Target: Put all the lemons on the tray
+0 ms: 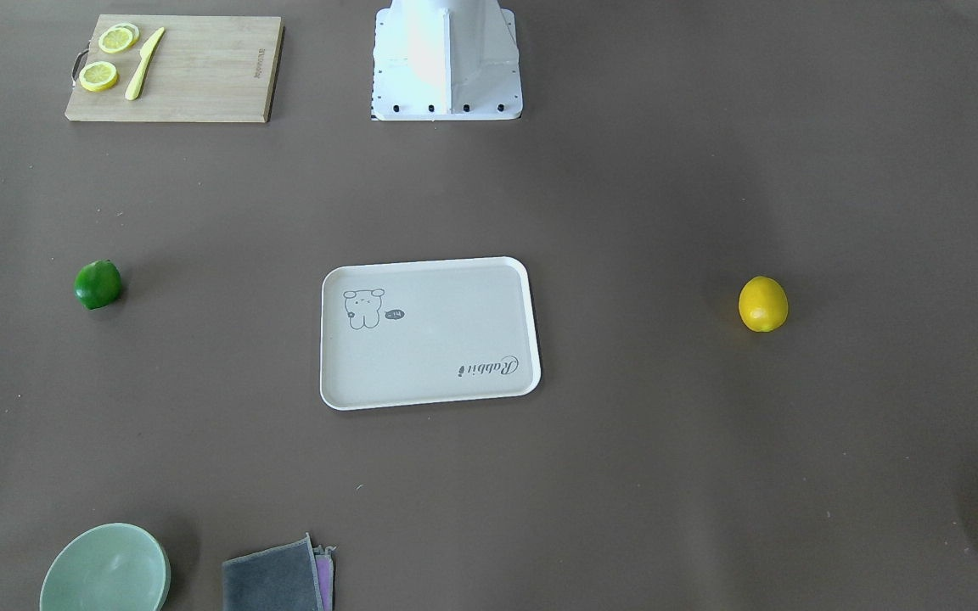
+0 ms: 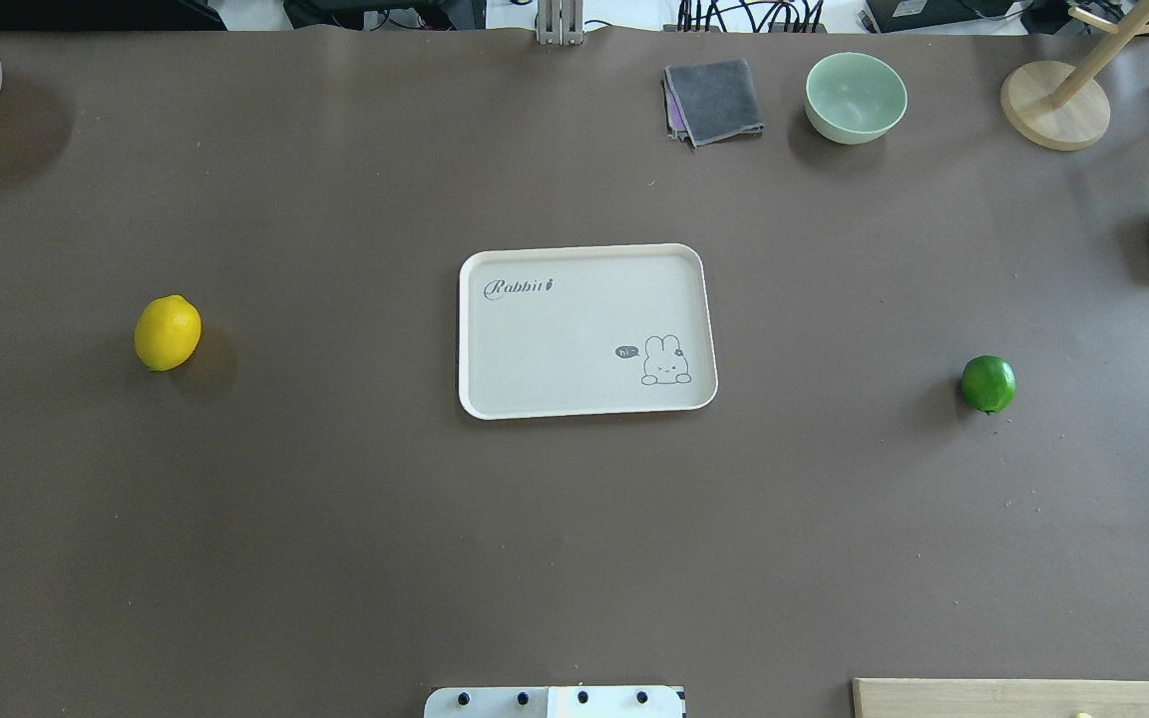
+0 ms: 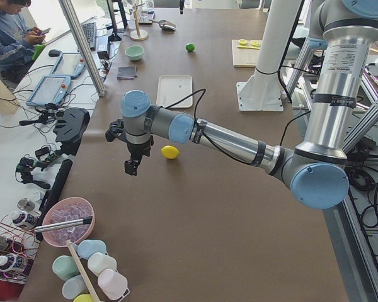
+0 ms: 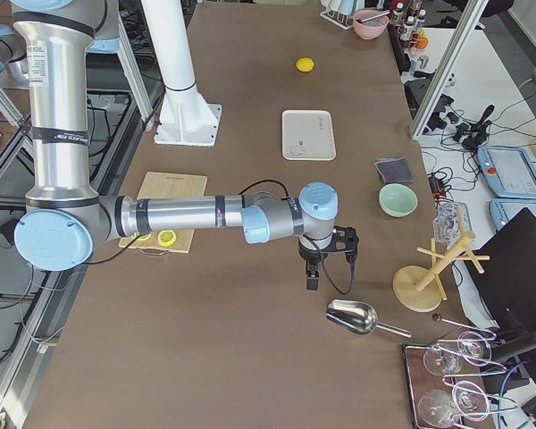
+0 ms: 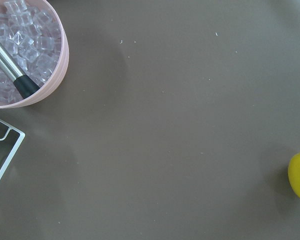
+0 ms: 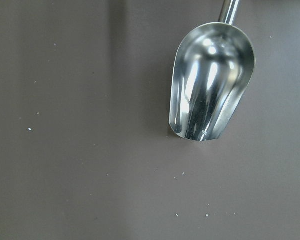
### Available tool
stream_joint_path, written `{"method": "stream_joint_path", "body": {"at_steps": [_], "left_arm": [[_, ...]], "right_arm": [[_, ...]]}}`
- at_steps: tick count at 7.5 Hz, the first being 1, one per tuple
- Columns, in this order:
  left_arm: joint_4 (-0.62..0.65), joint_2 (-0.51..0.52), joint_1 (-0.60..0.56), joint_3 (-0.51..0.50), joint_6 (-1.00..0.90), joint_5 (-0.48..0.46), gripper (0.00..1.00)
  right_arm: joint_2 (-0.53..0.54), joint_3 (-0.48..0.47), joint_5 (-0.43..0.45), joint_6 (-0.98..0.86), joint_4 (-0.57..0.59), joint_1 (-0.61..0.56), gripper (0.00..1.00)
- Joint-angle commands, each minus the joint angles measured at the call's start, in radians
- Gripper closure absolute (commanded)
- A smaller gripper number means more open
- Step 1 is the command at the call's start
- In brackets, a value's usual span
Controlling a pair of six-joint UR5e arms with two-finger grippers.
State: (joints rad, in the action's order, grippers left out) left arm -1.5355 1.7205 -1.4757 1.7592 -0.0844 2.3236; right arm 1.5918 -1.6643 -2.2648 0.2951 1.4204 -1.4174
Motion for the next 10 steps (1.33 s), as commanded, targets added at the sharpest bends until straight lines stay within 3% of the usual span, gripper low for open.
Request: {"method": "stream_joint_path", "body": {"at_steps": [1,7,9,10], "left_arm": [[0.005,-0.001,0.000,0.000,0.000,0.003,0.02],[-0.052,-0.068,0.000,0.034,0.009,0.008,0.02],[-0.045,-0.098,0.009,0.083,0.018,0.007,0.02],[-0.051,-0.087,0.030,0.091,0.146,0.010,0.03]], "right_arm": [[-0.001,-0.002,0.001,0.001,-0.001,-0.002,0.00],[0.005,-0.031,-0.010,0.001,0.000,-0.002,0.00],[0.011,-0.045,-0.062,0.001,-0.001,0.000,0.00],[0.010,-0.048,-0.065,0.001,-0.001,0.000,0.00]]}}
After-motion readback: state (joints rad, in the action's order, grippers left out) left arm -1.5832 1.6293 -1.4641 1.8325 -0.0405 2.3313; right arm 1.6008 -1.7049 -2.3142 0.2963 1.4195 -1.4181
